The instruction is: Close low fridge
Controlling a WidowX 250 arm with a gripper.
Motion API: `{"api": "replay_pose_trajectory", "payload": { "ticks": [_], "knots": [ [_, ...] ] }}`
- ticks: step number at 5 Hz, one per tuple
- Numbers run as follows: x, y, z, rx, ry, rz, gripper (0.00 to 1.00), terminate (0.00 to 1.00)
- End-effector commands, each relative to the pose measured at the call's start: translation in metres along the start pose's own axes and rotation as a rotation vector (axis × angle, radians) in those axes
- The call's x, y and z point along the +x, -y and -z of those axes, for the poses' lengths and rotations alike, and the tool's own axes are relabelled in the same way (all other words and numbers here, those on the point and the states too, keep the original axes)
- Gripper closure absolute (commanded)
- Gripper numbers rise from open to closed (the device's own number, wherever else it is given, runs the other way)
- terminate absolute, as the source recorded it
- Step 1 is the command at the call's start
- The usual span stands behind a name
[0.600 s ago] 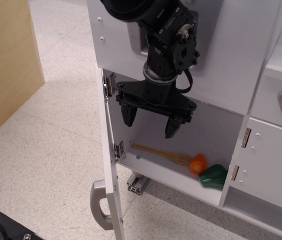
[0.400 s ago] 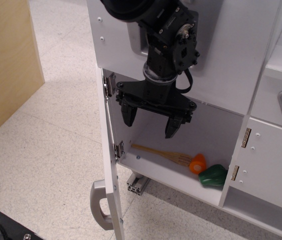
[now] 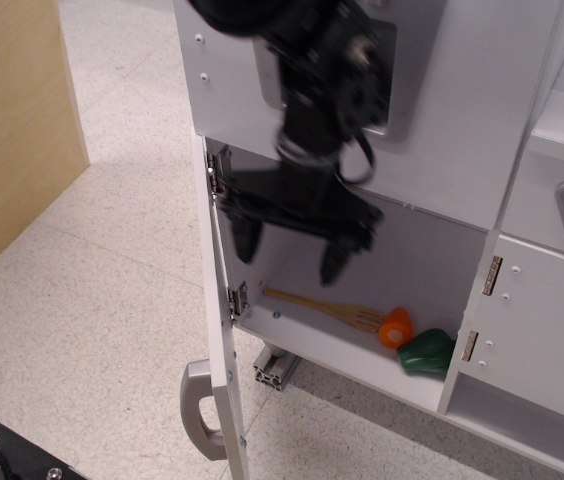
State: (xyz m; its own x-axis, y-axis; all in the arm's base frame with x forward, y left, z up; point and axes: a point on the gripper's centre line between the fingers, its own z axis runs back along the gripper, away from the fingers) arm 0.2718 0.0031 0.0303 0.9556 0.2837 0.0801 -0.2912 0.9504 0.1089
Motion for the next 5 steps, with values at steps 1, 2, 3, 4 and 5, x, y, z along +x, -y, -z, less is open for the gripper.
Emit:
{"api": "replay_pose_trajectory", "payload": {
  "ticks": [1,2,3,4,5],
  "knots": [
    [0.002,-0.038,-0.021,-0.006,0.066,-0.057,0.00,0.00],
    [-0.003,-0.045,-0.006,-0.019,0.037,-0.107,0.00,0.00],
    [-0.007,-0.037,0.007,-0.058,0.028,-0.087,0.00,0.00],
    [-0.007,-0.025,0.020,-0.070,0.025,-0.123,0.00,0.00],
    [-0.002,-0.012,0.029,-0.063,0.033,-0.140,0.00,0.00]
  ]
}}
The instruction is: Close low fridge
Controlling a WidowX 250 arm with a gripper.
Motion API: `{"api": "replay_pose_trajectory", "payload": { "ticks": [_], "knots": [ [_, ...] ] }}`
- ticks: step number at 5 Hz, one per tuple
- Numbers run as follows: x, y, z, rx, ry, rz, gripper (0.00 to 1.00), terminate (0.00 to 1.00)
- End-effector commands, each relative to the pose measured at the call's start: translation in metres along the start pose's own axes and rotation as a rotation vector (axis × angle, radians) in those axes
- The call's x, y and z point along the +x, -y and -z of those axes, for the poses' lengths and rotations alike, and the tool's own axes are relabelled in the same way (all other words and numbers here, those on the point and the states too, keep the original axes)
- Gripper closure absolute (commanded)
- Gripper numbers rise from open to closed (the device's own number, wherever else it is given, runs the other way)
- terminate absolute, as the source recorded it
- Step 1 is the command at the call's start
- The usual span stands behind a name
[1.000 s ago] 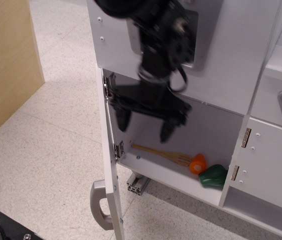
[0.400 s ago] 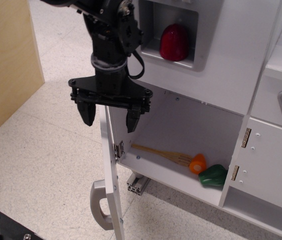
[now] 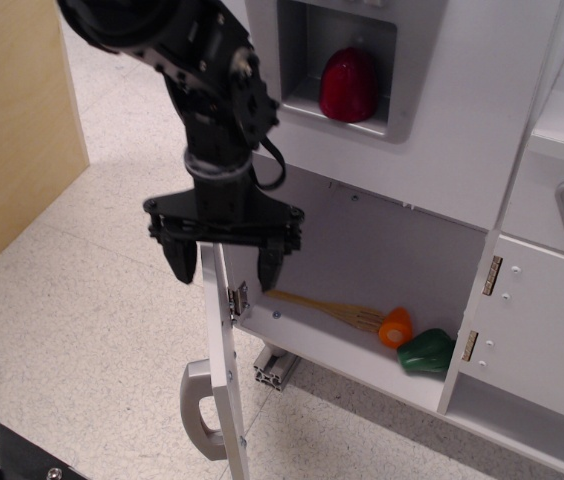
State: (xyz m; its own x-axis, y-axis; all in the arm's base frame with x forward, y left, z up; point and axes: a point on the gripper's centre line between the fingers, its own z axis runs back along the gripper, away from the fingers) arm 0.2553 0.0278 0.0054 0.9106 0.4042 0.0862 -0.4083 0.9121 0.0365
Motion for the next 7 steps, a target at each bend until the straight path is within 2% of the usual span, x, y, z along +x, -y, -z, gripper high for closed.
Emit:
{"api": "replay_pose_trajectory", "payload": {
  "ticks": [1,3,4,5,6,7],
  "knots": [
    [0.011,0.027,0.001,-0.031,0.050,-0.026,0.00,0.00],
    [0.016,0.038,-0.020,-0.058,0.109,-0.042,0.00,0.00],
    [0.007,0.029,-0.043,-0.081,0.172,-0.033,0.00,0.00],
    [0.000,0.016,-0.060,-0.088,0.161,0.010,0.00,0.00],
    [-0.007,-0.001,-0.051,-0.053,0.151,0.041,0.00,0.00],
    [-0.008,-0.014,-0.014,0.010,0.184,0.068,0.00,0.00]
  ]
}}
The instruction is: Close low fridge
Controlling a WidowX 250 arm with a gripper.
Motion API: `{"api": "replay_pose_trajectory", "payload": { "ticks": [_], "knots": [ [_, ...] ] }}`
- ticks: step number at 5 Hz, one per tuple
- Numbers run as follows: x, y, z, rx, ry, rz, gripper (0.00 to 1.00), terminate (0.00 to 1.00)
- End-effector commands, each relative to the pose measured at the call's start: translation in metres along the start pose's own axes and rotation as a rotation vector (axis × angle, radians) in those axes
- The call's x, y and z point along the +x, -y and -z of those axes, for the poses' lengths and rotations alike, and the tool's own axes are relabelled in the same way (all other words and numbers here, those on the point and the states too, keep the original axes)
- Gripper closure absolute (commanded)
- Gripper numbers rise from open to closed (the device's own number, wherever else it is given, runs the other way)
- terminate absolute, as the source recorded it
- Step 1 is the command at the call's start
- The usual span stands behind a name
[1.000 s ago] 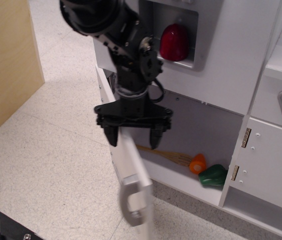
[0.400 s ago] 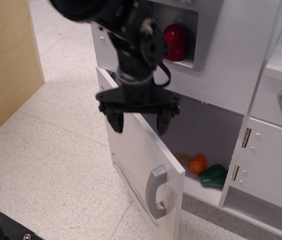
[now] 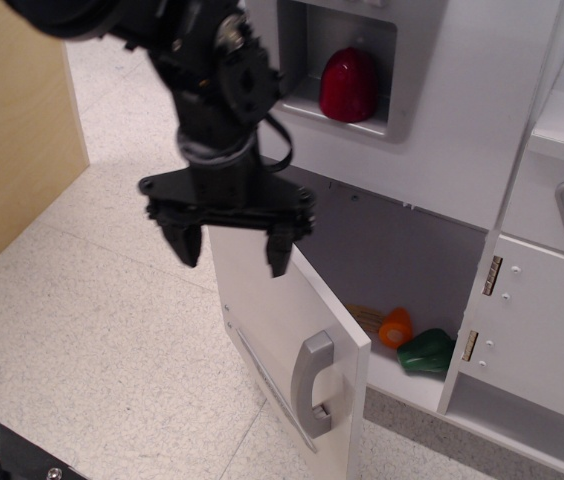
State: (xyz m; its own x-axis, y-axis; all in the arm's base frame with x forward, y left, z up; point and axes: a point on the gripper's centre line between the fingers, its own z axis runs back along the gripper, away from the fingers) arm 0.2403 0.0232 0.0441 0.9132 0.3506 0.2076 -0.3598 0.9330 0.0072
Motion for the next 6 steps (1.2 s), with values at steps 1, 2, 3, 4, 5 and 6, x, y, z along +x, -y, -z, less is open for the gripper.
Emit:
{"api": "replay_pose_trajectory", "payload": {
  "ticks": [1,2,3,4,5,6],
  "knots": [
    [-0.002,-0.021,0.054,0.065,0.019,0.042,0.00,0.00],
    [0.002,-0.020,0.079,0.068,0.013,0.038,0.00,0.00],
    [0.009,-0.006,0.093,0.067,-0.008,0.003,0.00,0.00],
    [0.015,0.011,0.103,0.048,-0.036,-0.025,0.00,0.00],
    [0.023,0.028,0.108,0.037,-0.036,-0.049,0.00,0.00],
    [0.033,0.040,0.110,0.032,-0.036,-0.080,0.00,0.00]
  ]
}}
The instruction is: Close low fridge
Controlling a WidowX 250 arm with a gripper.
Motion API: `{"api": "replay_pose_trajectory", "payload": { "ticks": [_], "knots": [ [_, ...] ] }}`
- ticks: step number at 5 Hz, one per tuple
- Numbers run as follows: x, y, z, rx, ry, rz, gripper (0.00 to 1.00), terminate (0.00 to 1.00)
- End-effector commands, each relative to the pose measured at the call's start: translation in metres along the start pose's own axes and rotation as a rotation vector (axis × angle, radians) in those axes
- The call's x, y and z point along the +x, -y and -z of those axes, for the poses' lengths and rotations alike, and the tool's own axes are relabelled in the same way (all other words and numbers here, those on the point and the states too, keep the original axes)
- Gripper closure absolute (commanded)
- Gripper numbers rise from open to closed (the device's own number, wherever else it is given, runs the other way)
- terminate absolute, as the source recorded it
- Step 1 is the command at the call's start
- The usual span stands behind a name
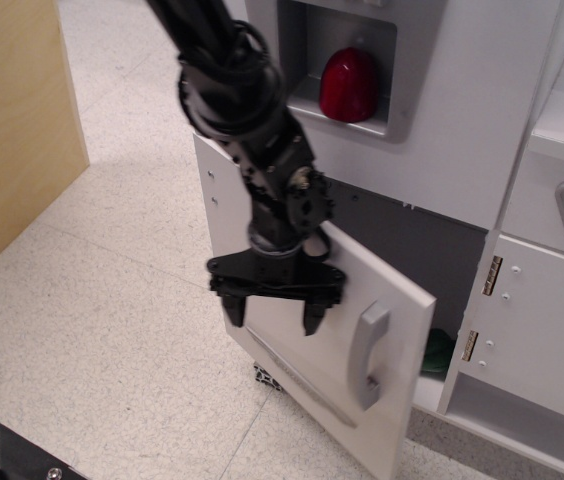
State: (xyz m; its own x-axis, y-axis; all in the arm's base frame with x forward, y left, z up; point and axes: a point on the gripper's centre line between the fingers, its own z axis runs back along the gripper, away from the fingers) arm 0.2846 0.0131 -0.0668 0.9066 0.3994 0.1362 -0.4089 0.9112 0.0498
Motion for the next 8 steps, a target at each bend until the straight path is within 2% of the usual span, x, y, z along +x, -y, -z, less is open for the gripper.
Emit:
{"api": "replay_pose_trajectory", "payload": {
  "ticks": [1,3,5,7,8],
  "knots": [
    [0.033,0.027,-0.006,-0.030,0.049,-0.074,0.00,0.00],
    [0.053,0.035,-0.005,-0.039,0.098,-0.099,0.00,0.00],
    [0.029,0.015,-0.022,-0.038,0.086,-0.025,0.00,0.00],
    [0.029,0.015,-0.022,-0.038,0.086,-0.025,0.00,0.00],
    [0.029,0.015,-0.022,-0.038,0.086,-0.025,0.00,1.00]
  ]
}}
